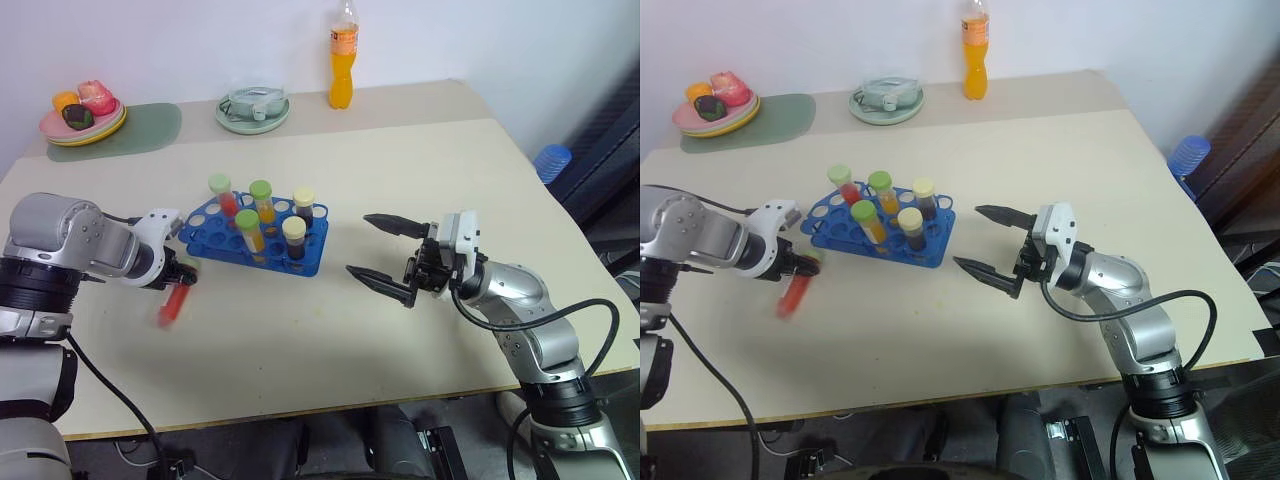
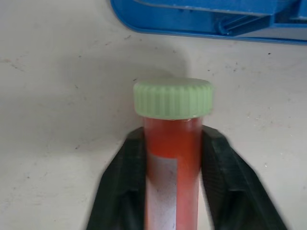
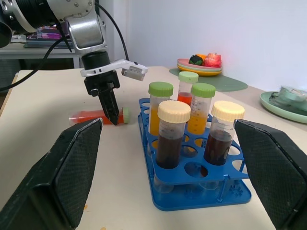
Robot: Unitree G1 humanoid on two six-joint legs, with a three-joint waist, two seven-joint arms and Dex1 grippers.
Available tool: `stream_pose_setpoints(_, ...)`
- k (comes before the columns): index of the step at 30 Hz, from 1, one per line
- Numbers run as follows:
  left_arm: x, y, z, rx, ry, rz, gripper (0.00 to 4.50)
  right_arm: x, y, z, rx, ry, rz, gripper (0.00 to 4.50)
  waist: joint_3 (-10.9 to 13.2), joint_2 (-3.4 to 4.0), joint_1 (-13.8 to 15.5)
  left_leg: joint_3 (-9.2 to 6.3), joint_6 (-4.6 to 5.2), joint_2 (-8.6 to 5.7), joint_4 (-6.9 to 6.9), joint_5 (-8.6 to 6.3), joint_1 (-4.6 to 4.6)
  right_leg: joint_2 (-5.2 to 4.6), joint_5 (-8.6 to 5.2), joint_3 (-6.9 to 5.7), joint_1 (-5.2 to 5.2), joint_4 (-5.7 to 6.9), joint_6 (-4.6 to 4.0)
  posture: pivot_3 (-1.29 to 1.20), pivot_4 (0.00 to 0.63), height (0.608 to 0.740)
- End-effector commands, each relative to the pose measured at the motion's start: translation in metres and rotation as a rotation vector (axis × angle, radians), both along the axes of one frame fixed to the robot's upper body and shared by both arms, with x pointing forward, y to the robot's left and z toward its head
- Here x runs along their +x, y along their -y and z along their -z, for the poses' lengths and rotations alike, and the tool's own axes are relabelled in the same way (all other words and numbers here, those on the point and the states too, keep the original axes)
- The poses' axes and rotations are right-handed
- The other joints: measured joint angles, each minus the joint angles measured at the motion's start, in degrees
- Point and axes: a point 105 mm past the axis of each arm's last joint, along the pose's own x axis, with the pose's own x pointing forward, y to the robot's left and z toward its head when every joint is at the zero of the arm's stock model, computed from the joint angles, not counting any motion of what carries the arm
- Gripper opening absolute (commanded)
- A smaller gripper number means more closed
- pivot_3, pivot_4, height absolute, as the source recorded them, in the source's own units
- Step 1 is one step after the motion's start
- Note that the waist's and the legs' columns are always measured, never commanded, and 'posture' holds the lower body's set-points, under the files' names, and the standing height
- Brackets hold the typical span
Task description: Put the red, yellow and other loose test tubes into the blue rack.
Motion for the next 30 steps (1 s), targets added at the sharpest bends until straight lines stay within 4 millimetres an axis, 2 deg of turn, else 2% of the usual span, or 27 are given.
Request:
stream_pose_setpoints(1, 0.0, -0.003, -0.006, 0.006, 0.022, -0.007, 0.76, -0.004, 0.001, -0.01, 0.004, 0.047, 0.001, 4.5, 0.0, 0.0, 0.0, 0.0, 0.0, 0.0, 0.0, 0.0, 0.0, 0.0, 0.0, 0.0, 0.0, 0.0, 0.0, 0.0, 0.15, 0.74)
stream_pose_setpoints(6, -0.007, -0.003, -0.02, -0.028, 0.11, 0.028, 0.76, -0.003, 0.001, -0.009, 0.006, 0.048, -0.004, 4.5, 0.0, 0.0, -0.6, 0.0, 0.0, 0.0, 0.0, 0.0, -0.01, 0.0, 0.0, 0.0, -0.01, 0.02, 0.0, 0.0, 0.15, 0.74)
stream_pose_setpoints(11, -0.022, -0.005, -0.037, -0.048, 0.322, 0.071, 0.76, 0.0, 0.0, -0.008, 0.005, 0.046, -0.02, 4.5, 0.0, 0.01, -1.0, 0.01, 0.0, 0.02, -0.06, 0.0, -0.01, -0.01, 0.0, 0.01, -0.06, 0.01, 0.0, 0.0, 0.15, 0.74)
stream_pose_setpoints(14, -0.027, -0.004, -0.052, -0.09, 0.607, 0.065, 0.76, 0.002, -0.003, -0.007, 0.004, 0.045, -0.04, 4.5, 0.0, 0.01, -0.8, 0.0, 0.0, 0.03, -0.1, 0.0, 0.01, -0.01, 0.0, 0.03, -0.04, -0.05, -0.01, 0.0, 0.15, 0.74)
stream_pose_setpoints(17, -0.041, 0.008, -0.063, -0.139, 0.8, 0.169, 0.76, 0.005, -0.004, -0.007, 0.003, 0.046, -0.056, 4.5, 0.0, 0.01, -0.5, 0.04, 0.0, 0.03, -0.06, 0.0, -0.01, -0.04, 0.0, 0.03, 0.0, -0.11, -0.01, 0.0, 0.15, 0.74)
stream_pose_setpoints(20, -0.048, 0.01, -0.08, -0.212, 0.991, 0.169, 0.76, 0.008, -0.004, -0.008, 0.0, 0.046, -0.071, 4.5, 0.0, 0.01, 0.4, 0.03, 0.0, 0.02, -0.02, 0.0, 0.02, -0.04, 0.01, 0.01, 0.12, -0.15, -0.03, 0.0, 0.15, 0.74)
stream_pose_setpoints(24, -0.04, 0.007, -0.103, -0.199, 1.181, 0.139, 0.76, 0.011, -0.005, -0.008, -0.004, 0.048, -0.084, 4.5, 0.0, 0.0, 0.9, 0.03, 0.0, 0.02, 0.04, 0.0, 0.08, -0.05, 0.03, 0.01, 0.23, -0.18, -0.05, 0.0, 0.15, 0.74)
stream_pose_setpoints(27, -0.042, 0.0, -0.139, -0.159, 1.498, 0.097, 0.76, 0.012, -0.005, -0.009, -0.005, 0.049, -0.086, 4.5, 0.0, 0.0, 0.8, 0.02, 0.01, 0.02, 0.05, -0.01, 0.07, -0.05, 0.04, -0.01, 0.25, -0.21, -0.05, 0.0, 0.15, 0.74)
stream_pose_setpoints(28, -0.041, -0.002, -0.144, -0.156, 1.57, 0.072, 0.76, 0.012, -0.005, -0.009, -0.004, 0.048, -0.083, 4.5, 0.0, -0.01, 0.8, 0.04, 0.01, 0.02, 0.05, -0.01, 0.07, -0.05, 0.04, -0.01, 0.24, -0.23, -0.06, 0.0, 0.15, 0.74)
stream_pose_setpoints(30, -0.032, 0.0, -0.138, -0.139, 1.584, 0.071, 0.76, 0.011, -0.004, -0.008, -0.007, 0.046, -0.078, 4.5, 0.0, -0.01, 0.7, 0.04, 0.0, 0.03, 0.03, -0.01, 0.08, -0.05, 0.05, -0.05, 0.24, -0.24, -0.06, 0.0, 0.15, 0.74)
